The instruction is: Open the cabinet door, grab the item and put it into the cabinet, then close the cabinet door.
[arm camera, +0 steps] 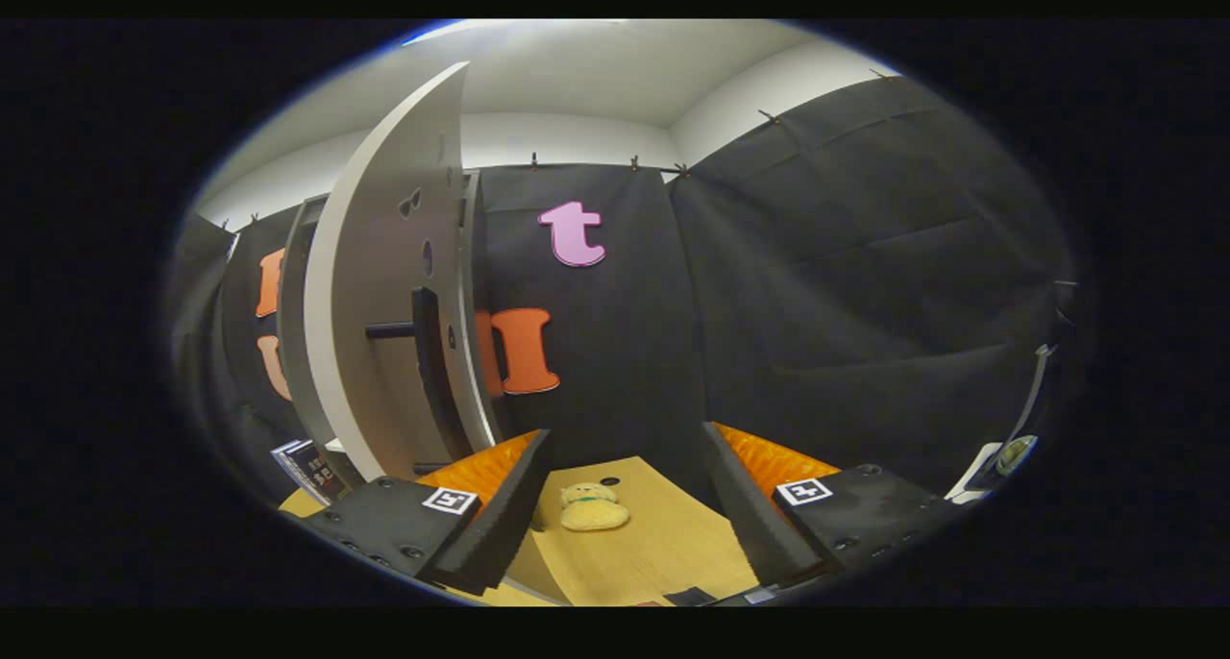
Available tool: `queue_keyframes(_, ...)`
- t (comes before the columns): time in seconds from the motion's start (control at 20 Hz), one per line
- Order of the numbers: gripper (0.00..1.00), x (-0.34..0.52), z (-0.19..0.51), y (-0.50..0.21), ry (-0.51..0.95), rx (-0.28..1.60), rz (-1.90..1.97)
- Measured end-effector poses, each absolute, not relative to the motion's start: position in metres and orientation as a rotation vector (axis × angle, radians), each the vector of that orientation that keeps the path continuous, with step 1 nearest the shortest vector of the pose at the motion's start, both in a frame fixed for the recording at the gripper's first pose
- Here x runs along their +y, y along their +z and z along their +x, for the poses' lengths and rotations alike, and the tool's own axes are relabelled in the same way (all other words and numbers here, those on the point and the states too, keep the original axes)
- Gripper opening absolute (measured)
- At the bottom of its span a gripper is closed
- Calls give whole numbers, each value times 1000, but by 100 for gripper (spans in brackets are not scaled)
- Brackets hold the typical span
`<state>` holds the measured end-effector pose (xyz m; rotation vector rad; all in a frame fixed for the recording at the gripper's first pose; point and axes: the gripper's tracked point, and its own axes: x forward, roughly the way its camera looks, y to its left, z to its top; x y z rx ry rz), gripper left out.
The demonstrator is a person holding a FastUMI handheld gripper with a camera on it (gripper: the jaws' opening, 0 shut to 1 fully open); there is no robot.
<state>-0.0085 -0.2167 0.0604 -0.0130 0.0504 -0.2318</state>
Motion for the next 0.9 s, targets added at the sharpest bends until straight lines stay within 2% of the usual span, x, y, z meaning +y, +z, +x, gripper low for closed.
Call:
queue_keyframes(0.3,96,-206,-13,57,-226,39,-5)
queue_keyframes(0.65,95,-147,-16,46,-132,61,-7)
queue_keyframes(0.9,95,-122,-15,42,-133,64,19)
